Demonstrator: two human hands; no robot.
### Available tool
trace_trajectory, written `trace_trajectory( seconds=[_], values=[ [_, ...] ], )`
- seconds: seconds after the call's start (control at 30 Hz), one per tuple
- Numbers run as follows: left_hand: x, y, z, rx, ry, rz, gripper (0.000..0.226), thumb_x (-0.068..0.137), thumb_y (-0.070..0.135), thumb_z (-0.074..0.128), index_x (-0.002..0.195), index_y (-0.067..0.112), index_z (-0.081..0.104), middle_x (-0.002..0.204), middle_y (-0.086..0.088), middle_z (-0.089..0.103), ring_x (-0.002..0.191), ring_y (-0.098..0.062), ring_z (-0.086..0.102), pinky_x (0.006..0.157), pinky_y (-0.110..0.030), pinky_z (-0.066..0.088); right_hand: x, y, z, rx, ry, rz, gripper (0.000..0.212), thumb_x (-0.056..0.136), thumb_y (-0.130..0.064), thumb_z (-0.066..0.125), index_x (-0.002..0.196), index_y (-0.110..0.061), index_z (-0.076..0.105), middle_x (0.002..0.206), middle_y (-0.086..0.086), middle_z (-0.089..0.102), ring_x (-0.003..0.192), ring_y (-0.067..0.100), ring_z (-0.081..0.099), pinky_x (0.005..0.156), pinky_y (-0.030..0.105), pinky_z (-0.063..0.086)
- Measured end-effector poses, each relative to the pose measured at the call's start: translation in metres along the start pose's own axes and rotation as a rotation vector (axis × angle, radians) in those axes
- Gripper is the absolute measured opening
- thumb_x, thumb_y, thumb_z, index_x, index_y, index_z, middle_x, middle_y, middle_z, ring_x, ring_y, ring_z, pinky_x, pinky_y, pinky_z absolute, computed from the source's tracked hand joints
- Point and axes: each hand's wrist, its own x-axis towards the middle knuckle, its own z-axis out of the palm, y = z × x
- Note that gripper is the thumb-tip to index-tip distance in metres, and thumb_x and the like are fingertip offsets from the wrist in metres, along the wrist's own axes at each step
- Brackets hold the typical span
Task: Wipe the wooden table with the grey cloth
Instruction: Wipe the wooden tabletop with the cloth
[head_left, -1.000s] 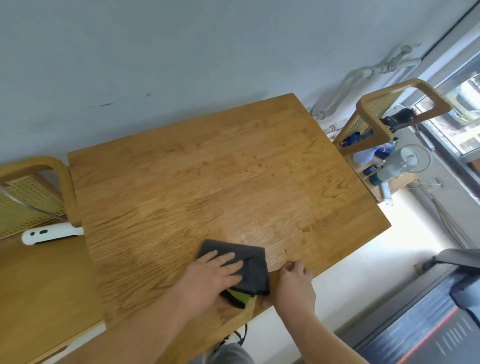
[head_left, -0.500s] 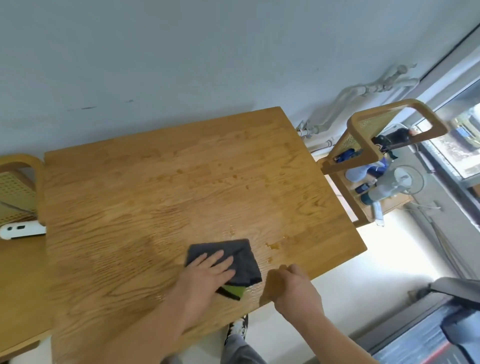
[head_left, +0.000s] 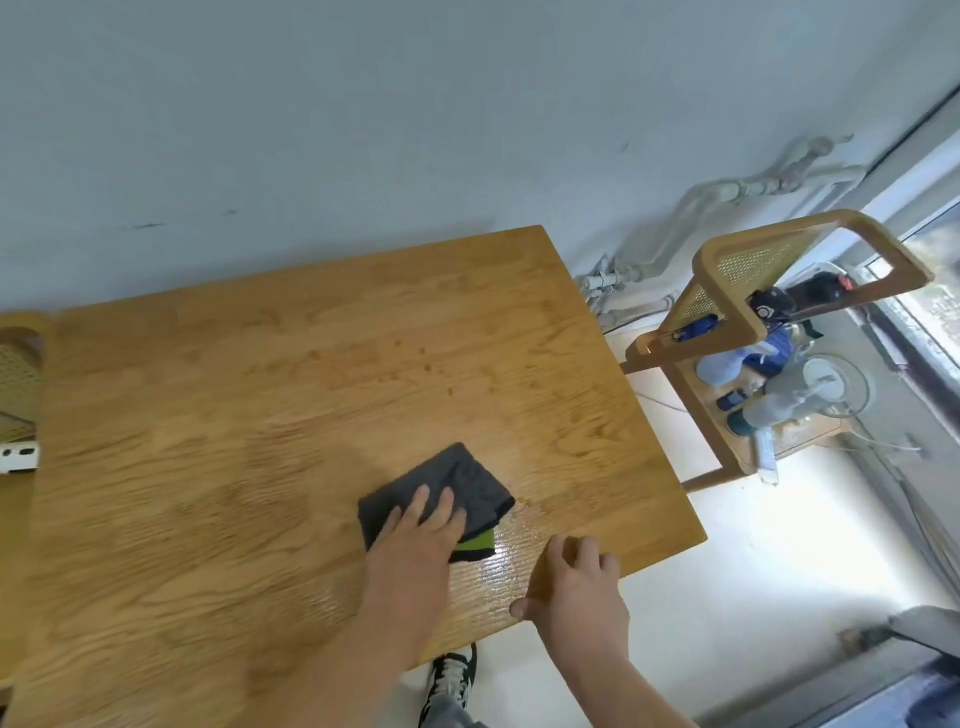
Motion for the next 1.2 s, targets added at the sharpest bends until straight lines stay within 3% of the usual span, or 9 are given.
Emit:
trace_trajectory(
  seconds=[0.13, 0.2, 0.27, 0.4, 0.63, 0.83, 1.07, 1.13, 1.2],
  values=[
    [-0.014, 0.016, 0.018, 0.019, -0.074, 0.356, 0.062, 0.091, 0.014, 0.055, 0.15, 0.031, 0.047, 0.162, 0.009, 0.035, 0.153, -0.026, 0.027, 0.12, -0.043, 0.033, 0.001, 0.0, -0.004, -0.041, 0.023, -0.02, 0.073, 0.091, -0.044, 0.067, 0.151, -0.02, 0.035, 0.14, 0.004, 0.036, 0.124, 0.028, 0.035, 0.08, 0.028, 0.054],
    [-0.005, -0.002, 0.008, 0.158, -0.092, 0.449, 0.064, 0.095, 0.011, 0.051, 0.153, 0.036, 0.038, 0.166, 0.014, 0.024, 0.155, -0.016, 0.016, 0.124, -0.04, 0.025, 0.004, 0.0, -0.006, -0.043, 0.013, -0.024, 0.073, 0.092, -0.047, 0.065, 0.153, -0.021, 0.034, 0.14, 0.004, 0.036, 0.124, 0.027, 0.034, 0.079, 0.027, 0.054],
    [0.01, -0.02, -0.003, 0.171, -0.127, 0.29, 0.073, 0.099, 0.002, 0.045, 0.158, 0.038, 0.02, 0.169, 0.015, 0.001, 0.156, -0.013, -0.003, 0.126, -0.039, 0.007, 0.006, 0.0, -0.007, -0.041, -0.018, -0.019, 0.085, 0.088, -0.061, 0.065, 0.155, -0.022, 0.031, 0.143, 0.004, 0.032, 0.128, 0.027, 0.03, 0.078, 0.026, 0.05],
    [0.025, -0.02, -0.014, -0.016, 0.049, -0.128, 0.071, 0.101, 0.005, 0.041, 0.161, 0.034, 0.015, 0.17, 0.011, 0.002, 0.157, -0.017, -0.003, 0.127, -0.039, 0.006, 0.01, -0.006, -0.011, -0.043, -0.056, 0.005, 0.088, 0.083, -0.062, 0.072, 0.153, -0.02, 0.036, 0.143, 0.004, 0.031, 0.129, 0.027, 0.029, 0.082, 0.028, 0.052],
    [-0.01, -0.012, -0.003, 0.212, -0.25, 0.357, 0.073, 0.1, 0.002, 0.043, 0.16, 0.033, 0.016, 0.171, 0.009, -0.003, 0.156, -0.018, -0.01, 0.124, -0.041, -0.004, 0.01, -0.009, -0.013, -0.02, -0.055, 0.01, 0.074, 0.085, -0.054, 0.072, 0.144, -0.018, 0.045, 0.135, 0.003, 0.032, 0.123, 0.027, 0.03, 0.078, 0.026, 0.049],
    [0.01, -0.013, -0.019, -0.031, 0.023, -0.168, 0.072, 0.101, 0.008, 0.047, 0.16, 0.036, 0.017, 0.168, 0.012, 0.001, 0.156, -0.016, -0.004, 0.128, -0.043, 0.008, 0.01, -0.008, -0.016, -0.035, -0.071, 0.005, 0.087, 0.081, -0.06, 0.075, 0.149, -0.018, 0.041, 0.141, 0.003, 0.032, 0.13, 0.026, 0.029, 0.084, 0.029, 0.05],
    [-0.026, -0.004, 0.005, 0.124, -0.241, 0.295, 0.074, 0.099, 0.002, 0.046, 0.159, 0.035, 0.019, 0.169, 0.013, 0.0, 0.156, -0.015, -0.01, 0.118, -0.036, -0.012, 0.013, -0.009, -0.016, -0.066, -0.065, 0.01, 0.064, 0.085, -0.05, 0.073, 0.136, -0.016, 0.053, 0.133, 0.003, 0.034, 0.122, 0.027, 0.033, 0.079, 0.027, 0.052],
    [-0.016, -0.024, -0.009, 0.186, -0.226, 0.266, 0.075, 0.099, 0.003, 0.047, 0.158, 0.041, 0.02, 0.167, 0.017, -0.002, 0.155, -0.01, -0.009, 0.12, -0.037, -0.009, 0.015, -0.009, -0.016, -0.058, -0.087, 0.01, 0.078, 0.077, -0.061, 0.078, 0.135, -0.016, 0.053, 0.134, 0.002, 0.035, 0.124, 0.026, 0.032, 0.08, 0.028, 0.05],
    [-0.007, -0.039, -0.019, 0.093, -0.086, 0.05, 0.073, 0.099, 0.006, 0.049, 0.157, 0.042, 0.022, 0.166, 0.019, 0.0, 0.155, -0.009, -0.005, 0.125, -0.039, -0.002, 0.015, -0.009, -0.017, -0.069, -0.084, 0.013, 0.085, 0.075, -0.064, 0.078, 0.14, -0.016, 0.05, 0.137, 0.001, 0.034, 0.126, 0.025, 0.031, 0.082, 0.028, 0.05]
  ],
)
